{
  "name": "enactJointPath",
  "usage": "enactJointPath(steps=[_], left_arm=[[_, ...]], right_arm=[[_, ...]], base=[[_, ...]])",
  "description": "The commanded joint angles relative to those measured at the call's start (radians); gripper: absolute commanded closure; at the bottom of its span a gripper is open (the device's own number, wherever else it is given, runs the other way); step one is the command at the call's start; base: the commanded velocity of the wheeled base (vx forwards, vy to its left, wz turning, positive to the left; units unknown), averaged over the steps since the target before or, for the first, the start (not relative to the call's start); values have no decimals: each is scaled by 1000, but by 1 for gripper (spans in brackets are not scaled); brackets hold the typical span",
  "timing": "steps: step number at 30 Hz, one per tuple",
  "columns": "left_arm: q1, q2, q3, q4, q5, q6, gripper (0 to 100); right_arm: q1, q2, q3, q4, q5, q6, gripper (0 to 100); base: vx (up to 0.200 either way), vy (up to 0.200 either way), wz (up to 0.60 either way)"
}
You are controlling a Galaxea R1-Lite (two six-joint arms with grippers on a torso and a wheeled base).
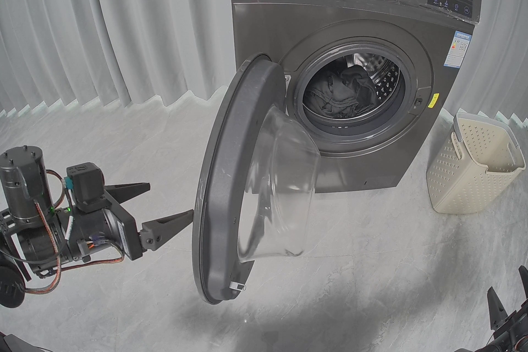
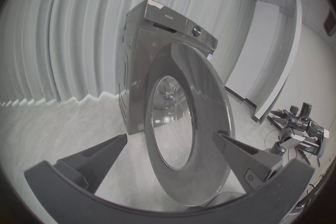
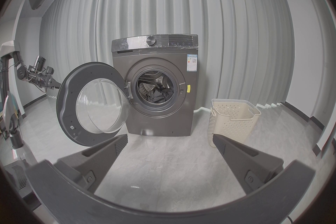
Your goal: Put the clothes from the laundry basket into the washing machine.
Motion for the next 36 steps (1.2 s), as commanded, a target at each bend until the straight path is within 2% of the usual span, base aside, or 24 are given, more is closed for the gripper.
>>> enactJointPath(steps=[1, 4, 6, 10, 14, 19, 21, 22, 24, 30, 36], left_arm=[[-80, 98, -6, -70, 1, -11, 0], [-116, 139, -18, -119, 4, -12, 0], [-141, 191, -44, -196, 31, -14, 0], [-152, 237, -50, -294, 58, -41, 0], [-153, 264, -64, -300, 61, -41, 0], [-193, 356, -179, -302, 67, -47, 0], [-202, 394, -236, -302, 112, -46, 0], [-222, 426, -288, -302, 169, -47, 0], [-253, 466, -342, -302, 218, -49, 0], [-317, 523, -385, -305, 232, -75, 0], [-305, 578, -444, -325, 244, -77, 0]], right_arm=[[0, -16, 18, 0, 1, 0, 0], [0, -16, 18, 0, 1, 0, 0], [0, -16, 18, 0, 1, 0, 0], [0, -16, 18, 0, 1, 0, 0], [0, -16, 16, 0, 1, 0, 0], [0, -16, 18, 0, 1, 0, 0], [0, -16, 18, 0, 1, 0, 0], [0, -16, 16, 0, 1, 0, 0], [0, -16, 18, 0, 1, 0, 0], [0, -16, 18, -2, 1, 0, 0], [0, -16, 16, 0, 1, 0, 0]], base=[[0, 0, 0], [0, 0, 0], [0, 0, 0], [0, 0, 0], [0, 0, 0], [0, 0, 0], [0, 0, 0], [0, 0, 0], [0, 0, 0], [0, 0, 0], [0, 0, 0]])
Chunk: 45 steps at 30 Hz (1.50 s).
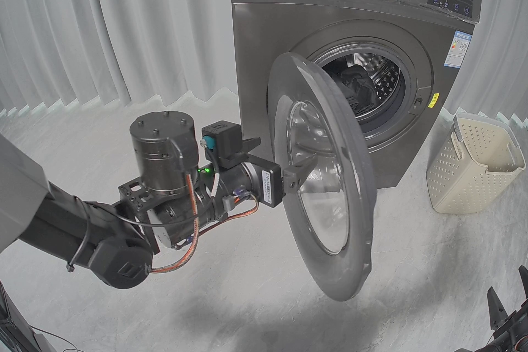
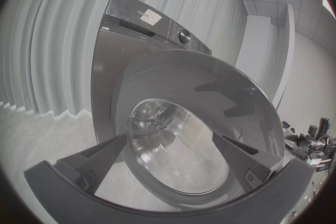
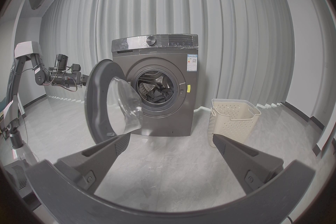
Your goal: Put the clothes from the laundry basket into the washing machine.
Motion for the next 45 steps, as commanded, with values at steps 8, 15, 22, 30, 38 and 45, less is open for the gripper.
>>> enactJointPath(steps=[8, 15, 22, 30, 38, 45], left_arm=[[4, 130, -195, -14, 0, -33, 0], [50, 285, -497, 72, 23, -62, 0], [63, 347, -574, 77, 89, -108, 0], [61, 54, -170, 138, 92, -98, 0], [106, -494, 310, 241, 38, -38, 0], [145, -921, 483, 416, 24, -29, 0]], right_arm=[[0, -16, 18, 0, 0, 0, 0], [0, -16, 18, 0, 0, 0, 0], [0, -16, 18, 0, 0, 0, 0], [0, -16, 18, 0, 0, 0, 0], [0, -16, 18, 0, 0, 0, 0], [0, -16, 18, 0, 0, 0, 0]], base=[[0, 0, 0], [0, 0, 0], [0, 0, 0], [0, 0, 0], [0, 0, 0], [0, 0, 0]])
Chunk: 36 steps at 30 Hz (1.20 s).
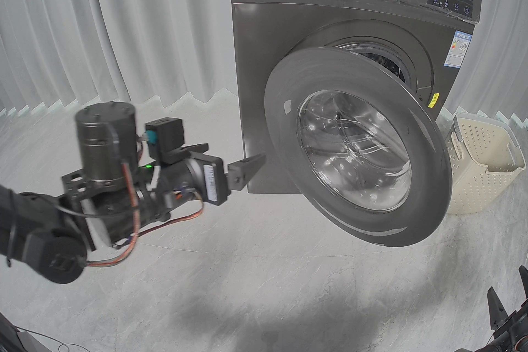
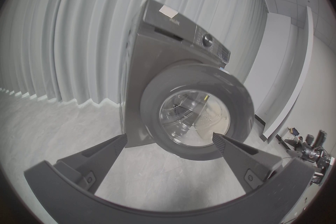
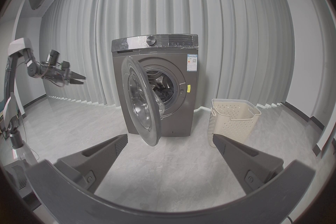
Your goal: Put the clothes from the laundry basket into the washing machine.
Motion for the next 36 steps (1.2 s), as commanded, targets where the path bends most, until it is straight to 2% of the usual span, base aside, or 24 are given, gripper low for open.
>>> enactJointPath(steps=[1, 7, 10, 13, 14, 18, 26, 27, 29, 30, 31, 33, 34, 35, 36], left_arm=[[81, -776, 402, 242, -31, 37, 0], [141, -1082, 452, 495, -26, 53, 0], [236, -1182, 494, 553, -34, 53, 0], [311, -1277, 563, 561, -31, 58, 0], [343, -1305, 584, 561, -31, 67, 0], [460, -1418, 672, 564, -38, 129, 0], [563, -1559, 770, 587, -75, 132, 0], [604, -1593, 770, 621, -75, 132, 0], [646, -1627, 770, 678, -77, 136, 0], [647, -1627, 770, 687, -75, 135, 0], [644, -1628, 770, 701, -71, 135, 0], [643, -1638, 770, 716, -63, 149, 0], [635, -1644, 770, 739, -57, 162, 0], [633, -1647, 770, 742, -57, 162, 0], [630, -1651, 767, 753, -54, 161, 0]], right_arm=[[0, -16, 18, -2, 1, -1, 0], [-2, -16, 16, -2, 1, -1, 0], [-3, -16, 18, 0, 1, 1, 0], [-2, -16, 18, 0, 1, 1, 0], [-2, -16, 16, 0, 1, -1, 0], [-2, -16, 16, 2, 1, -5, 0], [-3, -16, 18, 0, 2, 5, 0], [-3, -16, 15, -17, 4, 4, 0], [-2, -16, -53, -40, 13, 10, 0], [0, -16, -81, -35, 14, 13, 0], [5, -2, -162, -25, 24, 22, 0], [14, 57, -237, 5, 48, 21, 0], [23, 110, -272, 15, 77, 21, 0], [26, 125, -281, 18, 85, 21, 0], [38, 202, -306, 21, 131, 21, 0]], base=[[0, 0, 0], [0, 0, 0], [0, 0, 0], [0, 0, 0], [0, 0, 0], [0, 0, 0], [0, 0, 0], [0, 0, 0], [0, 0, 0], [0, 0, 0], [0, 0, 0], [0, 0, 0], [0, 0, 0], [0, 0, 0], [0, 0, 0]])
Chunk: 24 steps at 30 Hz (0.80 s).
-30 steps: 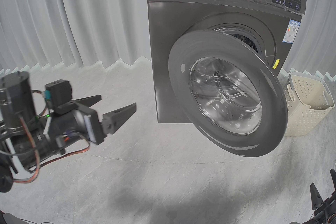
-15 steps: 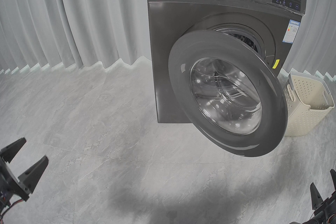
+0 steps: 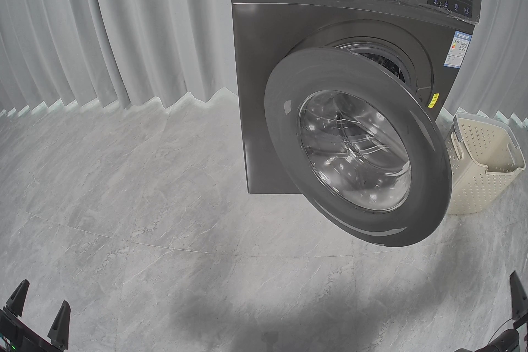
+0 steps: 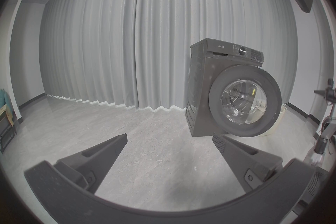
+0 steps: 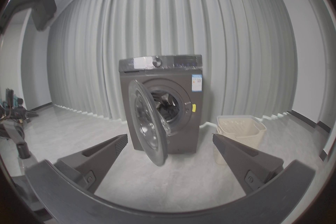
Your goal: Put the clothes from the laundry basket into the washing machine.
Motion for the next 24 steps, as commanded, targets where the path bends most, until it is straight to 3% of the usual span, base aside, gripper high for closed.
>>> enactJointPath(steps=[1, 6, 10, 12, 14, 16, 18, 21, 24], left_arm=[[2, -84, 19, 63, 13, 13, 0], [3, -83, 21, 60, 17, -1, 0], [2, -84, 22, 60, 36, -10, 0], [3, -84, 22, 61, 47, -10, 0], [2, -84, 22, 61, 37, 15, 0], [-1, -83, 18, 66, -6, 38, 0], [0, -84, 18, 66, -9, 16, 0], [0, -84, 19, 63, 4, 12, 0], [0, -84, 21, 61, 2, 18, 0]], right_arm=[[43, 251, -186, 25, 121, 9, 0], [87, 542, -196, -14, 218, 10, 0], [123, 708, -210, -106, 238, 3, 0], [130, 841, -232, -213, 237, 1, 0], [140, 910, -248, -253, 233, -2, 0], [159, 996, -273, -279, 227, -2, 0], [164, 1060, -298, -282, 221, 0, 0], [163, 1128, -322, -284, 200, 1, 0], [159, 1212, -376, -295, 112, 10, 0]], base=[[0, 0, 0], [0, 0, 0], [0, 0, 0], [0, 0, 0], [0, 0, 0], [0, 0, 0], [0, 0, 0], [0, 0, 0], [0, 0, 0]])
